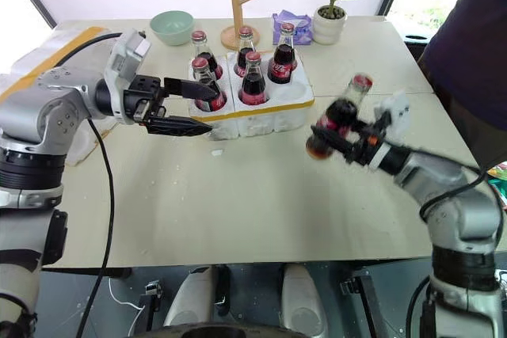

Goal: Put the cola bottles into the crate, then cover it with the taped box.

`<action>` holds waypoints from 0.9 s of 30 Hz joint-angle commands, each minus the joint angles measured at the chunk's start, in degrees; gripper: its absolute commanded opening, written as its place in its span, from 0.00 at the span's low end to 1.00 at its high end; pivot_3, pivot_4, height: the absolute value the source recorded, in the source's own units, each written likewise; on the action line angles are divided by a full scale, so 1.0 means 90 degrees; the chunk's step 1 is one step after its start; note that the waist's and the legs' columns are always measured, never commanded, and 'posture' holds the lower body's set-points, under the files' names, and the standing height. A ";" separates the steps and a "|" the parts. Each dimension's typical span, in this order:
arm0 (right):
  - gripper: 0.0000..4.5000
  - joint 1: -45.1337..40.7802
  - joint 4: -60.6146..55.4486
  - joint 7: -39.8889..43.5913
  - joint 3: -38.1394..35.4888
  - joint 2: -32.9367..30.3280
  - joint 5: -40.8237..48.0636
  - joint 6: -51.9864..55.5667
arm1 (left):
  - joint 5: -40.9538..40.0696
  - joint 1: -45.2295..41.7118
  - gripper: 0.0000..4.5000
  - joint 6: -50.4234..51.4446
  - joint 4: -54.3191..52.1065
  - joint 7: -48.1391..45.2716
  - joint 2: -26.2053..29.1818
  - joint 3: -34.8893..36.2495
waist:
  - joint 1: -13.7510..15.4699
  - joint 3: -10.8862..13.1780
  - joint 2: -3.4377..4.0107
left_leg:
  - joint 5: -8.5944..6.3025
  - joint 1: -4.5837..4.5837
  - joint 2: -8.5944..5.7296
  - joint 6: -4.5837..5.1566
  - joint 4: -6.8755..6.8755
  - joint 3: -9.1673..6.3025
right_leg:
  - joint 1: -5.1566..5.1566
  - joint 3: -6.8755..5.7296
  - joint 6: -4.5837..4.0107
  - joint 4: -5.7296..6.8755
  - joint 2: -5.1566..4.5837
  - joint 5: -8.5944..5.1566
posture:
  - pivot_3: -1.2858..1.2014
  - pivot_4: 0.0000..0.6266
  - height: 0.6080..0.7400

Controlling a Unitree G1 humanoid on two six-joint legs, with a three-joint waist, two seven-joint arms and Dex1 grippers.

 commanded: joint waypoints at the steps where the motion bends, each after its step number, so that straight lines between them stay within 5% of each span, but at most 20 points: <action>1: 0.63 -0.1423 0.0725 -0.0048 0.0083 -0.0095 -0.0035 -0.0045 | -0.0101 -0.0055 1.00 -0.0091 -0.0095 0.0079 0.0124 0.0300 | 0.0010 0.0000 -0.0001 | 0.0000 0.0002 0.0001 0.0000 -0.0005 -0.0003 | 0.0000 -0.0001 0.0000 0.0000 0.0003 0.0000 | 0.52 0.24 1.00; 8: 0.63 -0.3166 0.2961 0.0181 0.1334 0.0423 -0.1474 -0.0870 | -0.0095 0.0078 1.00 -0.0165 -0.0166 0.0227 0.0129 0.0374 | 0.0049 -0.0002 -0.0003 | -0.0003 -0.0014 -0.0001 0.0004 -0.0009 0.0003 | -0.0004 -0.0003 0.0006 -0.0009 -0.0001 0.0003 | 0.52 0.24 1.00; 20: 0.63 -0.3604 0.5652 0.0478 0.2161 0.1272 -0.3075 -0.2355 | -0.0261 0.0337 1.00 -0.0098 -0.0395 0.0470 0.0322 0.0556 | 0.0025 -0.0001 -0.0002 | -0.0001 -0.0093 -0.0001 0.0004 -0.0001 0.0004 | -0.0085 -0.0005 0.0023 0.0005 -0.0001 0.0014 | 0.52 0.24 1.00; 24: 0.99 -0.3697 0.6024 0.0516 0.2184 0.1331 -0.3313 -0.2389 | -0.0238 0.0385 1.00 -0.0090 -0.0395 0.0500 0.0408 0.0599 | 0.0014 -0.0001 -0.0003 | 0.0001 -0.0079 -0.0001 0.0002 0.0000 0.0003 | -0.0074 -0.0005 0.0022 0.0007 -0.0001 0.0014 | 0.52 0.24 1.00; 27: 0.99 -0.3533 0.5392 0.0776 0.2097 0.1119 -0.3247 -0.2290 | -0.0257 0.0511 1.00 -0.0023 -0.0505 0.0508 0.0678 0.0755 | 0.0019 -0.0002 -0.0003 | 0.0003 -0.0077 -0.0001 -0.0003 0.0007 0.0001 | -0.0067 -0.0005 0.0022 0.0008 -0.0001 0.0015 | 0.52 0.24 1.00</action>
